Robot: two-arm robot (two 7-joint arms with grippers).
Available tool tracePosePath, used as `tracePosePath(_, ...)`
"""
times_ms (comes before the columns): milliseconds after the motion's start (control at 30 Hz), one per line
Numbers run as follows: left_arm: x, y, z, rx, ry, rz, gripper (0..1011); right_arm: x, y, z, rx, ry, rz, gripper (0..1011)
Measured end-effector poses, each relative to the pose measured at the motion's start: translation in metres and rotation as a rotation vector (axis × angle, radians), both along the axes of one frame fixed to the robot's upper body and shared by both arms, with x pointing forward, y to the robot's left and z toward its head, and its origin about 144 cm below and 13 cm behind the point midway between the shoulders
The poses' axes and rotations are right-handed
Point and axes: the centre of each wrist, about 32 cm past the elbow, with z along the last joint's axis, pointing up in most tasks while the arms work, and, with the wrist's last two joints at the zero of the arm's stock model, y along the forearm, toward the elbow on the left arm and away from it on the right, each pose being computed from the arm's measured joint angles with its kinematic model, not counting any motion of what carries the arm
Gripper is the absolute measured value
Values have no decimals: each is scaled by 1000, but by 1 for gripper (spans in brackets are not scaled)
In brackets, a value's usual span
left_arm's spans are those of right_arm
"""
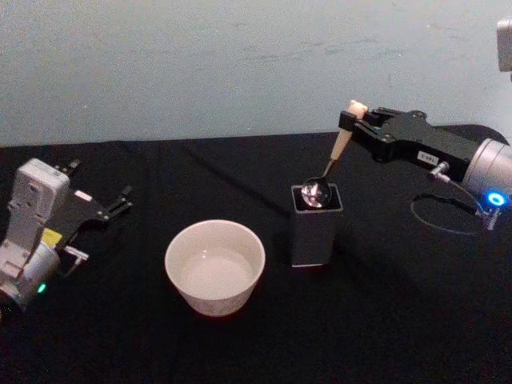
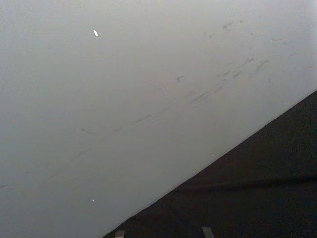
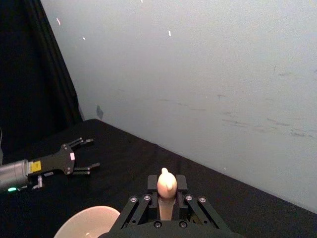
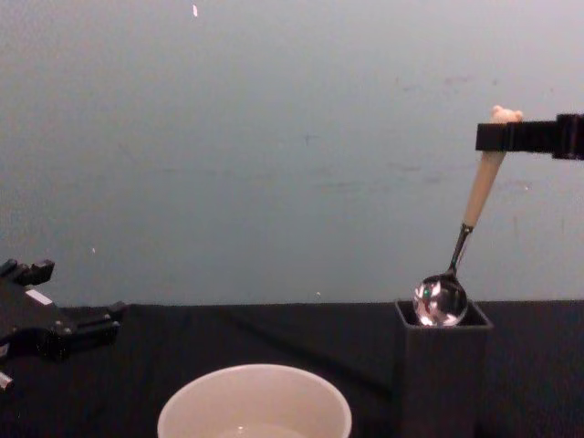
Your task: Pick up the stirring spoon with one hand, stir inside the cup, then place it back in its original position.
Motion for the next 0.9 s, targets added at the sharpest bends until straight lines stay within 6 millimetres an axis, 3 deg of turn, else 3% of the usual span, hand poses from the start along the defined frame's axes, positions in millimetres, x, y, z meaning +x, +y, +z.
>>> tracePosePath(900, 0, 0, 0, 0, 0, 0, 1001, 5, 10, -27, -89, 58, -16, 213)
